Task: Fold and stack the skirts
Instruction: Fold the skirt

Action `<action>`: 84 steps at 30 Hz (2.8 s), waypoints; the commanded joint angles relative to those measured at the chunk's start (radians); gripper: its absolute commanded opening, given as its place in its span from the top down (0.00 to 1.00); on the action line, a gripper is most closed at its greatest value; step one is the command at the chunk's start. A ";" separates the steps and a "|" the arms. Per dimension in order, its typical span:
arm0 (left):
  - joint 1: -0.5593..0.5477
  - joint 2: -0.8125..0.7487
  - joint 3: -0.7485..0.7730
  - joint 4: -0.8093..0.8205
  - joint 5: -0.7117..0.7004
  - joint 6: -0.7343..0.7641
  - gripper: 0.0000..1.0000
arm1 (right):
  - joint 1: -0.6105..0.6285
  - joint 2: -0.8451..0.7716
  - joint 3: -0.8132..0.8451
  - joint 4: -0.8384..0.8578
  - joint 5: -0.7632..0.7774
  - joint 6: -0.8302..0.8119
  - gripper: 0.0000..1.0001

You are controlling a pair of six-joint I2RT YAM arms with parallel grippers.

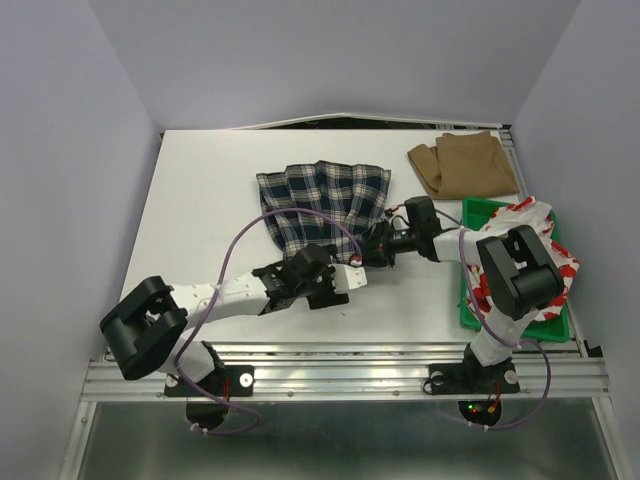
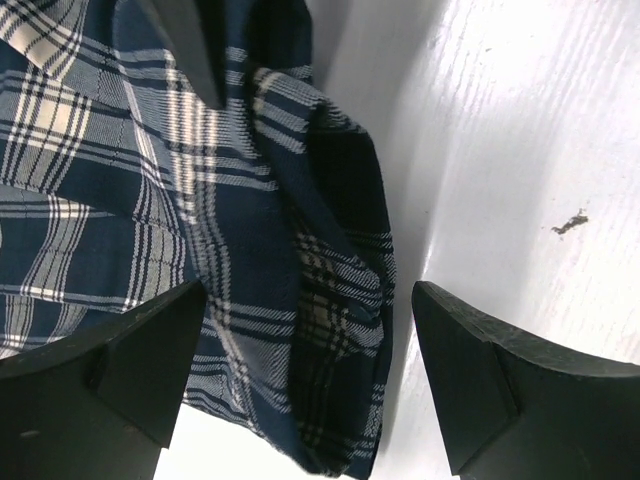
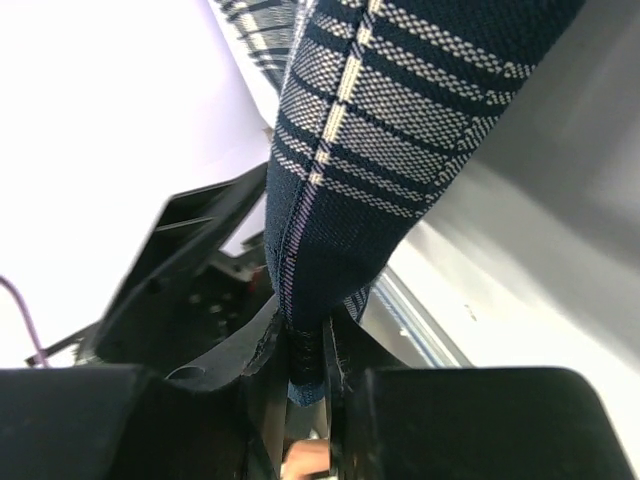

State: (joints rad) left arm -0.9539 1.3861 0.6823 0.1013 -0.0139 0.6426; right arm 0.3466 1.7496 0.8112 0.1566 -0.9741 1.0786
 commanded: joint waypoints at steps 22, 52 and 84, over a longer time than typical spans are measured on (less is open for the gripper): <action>-0.011 -0.030 -0.009 0.013 -0.229 -0.092 0.80 | -0.018 -0.027 0.101 0.004 -0.049 -0.059 0.74; -0.055 0.068 0.554 -0.871 0.207 -0.175 1.00 | 0.184 0.522 0.846 -0.333 -0.149 -0.712 0.39; 0.040 0.083 0.645 -1.012 0.423 0.040 1.00 | 0.204 0.448 1.045 -0.647 0.061 -0.999 0.20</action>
State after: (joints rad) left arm -0.9146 1.5276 1.3472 -0.8864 0.3073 0.6624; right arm 0.6231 2.1670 1.6913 -0.3992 -0.9852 0.1543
